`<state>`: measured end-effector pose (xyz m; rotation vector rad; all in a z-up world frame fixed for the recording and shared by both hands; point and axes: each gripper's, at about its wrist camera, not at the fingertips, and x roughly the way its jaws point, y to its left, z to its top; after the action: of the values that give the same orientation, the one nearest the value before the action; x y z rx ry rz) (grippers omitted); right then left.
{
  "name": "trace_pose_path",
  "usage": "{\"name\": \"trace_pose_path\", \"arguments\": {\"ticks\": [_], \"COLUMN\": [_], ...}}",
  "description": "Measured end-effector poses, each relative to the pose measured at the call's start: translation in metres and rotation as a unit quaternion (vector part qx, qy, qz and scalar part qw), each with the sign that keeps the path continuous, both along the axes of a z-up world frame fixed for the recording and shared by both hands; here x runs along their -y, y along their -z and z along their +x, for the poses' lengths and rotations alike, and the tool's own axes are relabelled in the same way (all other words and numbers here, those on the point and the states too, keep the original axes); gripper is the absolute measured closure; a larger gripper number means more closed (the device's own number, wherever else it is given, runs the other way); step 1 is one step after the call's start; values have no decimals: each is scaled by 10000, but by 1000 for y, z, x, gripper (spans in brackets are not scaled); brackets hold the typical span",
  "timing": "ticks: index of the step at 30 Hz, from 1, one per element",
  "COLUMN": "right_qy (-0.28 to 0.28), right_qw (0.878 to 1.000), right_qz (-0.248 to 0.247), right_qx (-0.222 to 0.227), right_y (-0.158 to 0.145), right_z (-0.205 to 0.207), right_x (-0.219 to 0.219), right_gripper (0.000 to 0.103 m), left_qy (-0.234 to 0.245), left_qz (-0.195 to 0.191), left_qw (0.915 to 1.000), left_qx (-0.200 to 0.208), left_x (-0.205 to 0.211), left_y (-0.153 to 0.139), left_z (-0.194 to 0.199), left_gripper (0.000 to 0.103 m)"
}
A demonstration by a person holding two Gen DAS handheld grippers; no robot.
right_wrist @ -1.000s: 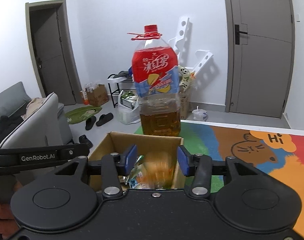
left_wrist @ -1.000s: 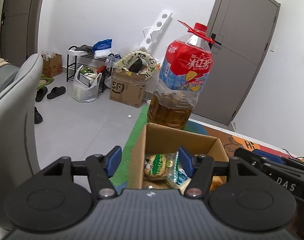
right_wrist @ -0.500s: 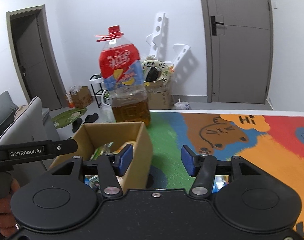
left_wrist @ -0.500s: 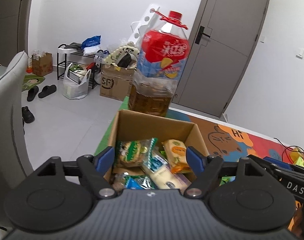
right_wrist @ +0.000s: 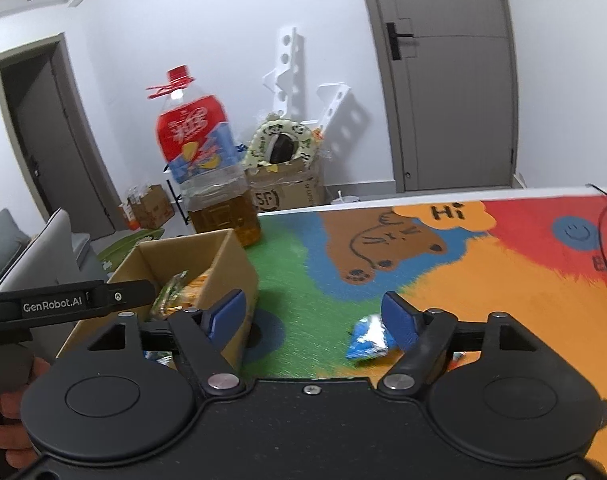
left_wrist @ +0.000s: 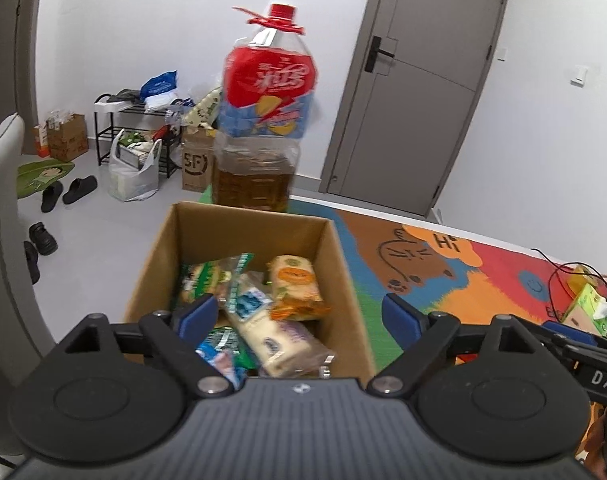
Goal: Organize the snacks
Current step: 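Move both open tools back from the box to the blue and red packets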
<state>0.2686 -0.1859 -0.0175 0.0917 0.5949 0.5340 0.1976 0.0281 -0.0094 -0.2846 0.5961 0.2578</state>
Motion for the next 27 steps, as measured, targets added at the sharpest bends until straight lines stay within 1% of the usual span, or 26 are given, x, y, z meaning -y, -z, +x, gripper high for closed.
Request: {"name": "trace_pose_path", "arguments": {"ticks": [2, 8, 16, 27], "right_qy": [90, 330, 621, 811], "right_qw": [10000, 9993, 9974, 9959], "right_qz": [23, 158, 353, 366], "right_qx": [31, 28, -90, -173], "right_y": [1, 5, 17, 32], "right_z": [0, 0, 6, 13], "right_x": [11, 44, 79, 105], "right_gripper": [14, 7, 6, 6], "left_qy": [83, 380, 626, 845], "left_qz": [-21, -14, 73, 152], "left_qw": [10000, 9993, 9980, 9961], "left_qx": [-27, -37, -61, -225], "left_x": [9, 38, 69, 98], "left_y": [1, 4, 6, 21], "left_z": [5, 15, 26, 45], "left_gripper": [14, 13, 12, 12]}}
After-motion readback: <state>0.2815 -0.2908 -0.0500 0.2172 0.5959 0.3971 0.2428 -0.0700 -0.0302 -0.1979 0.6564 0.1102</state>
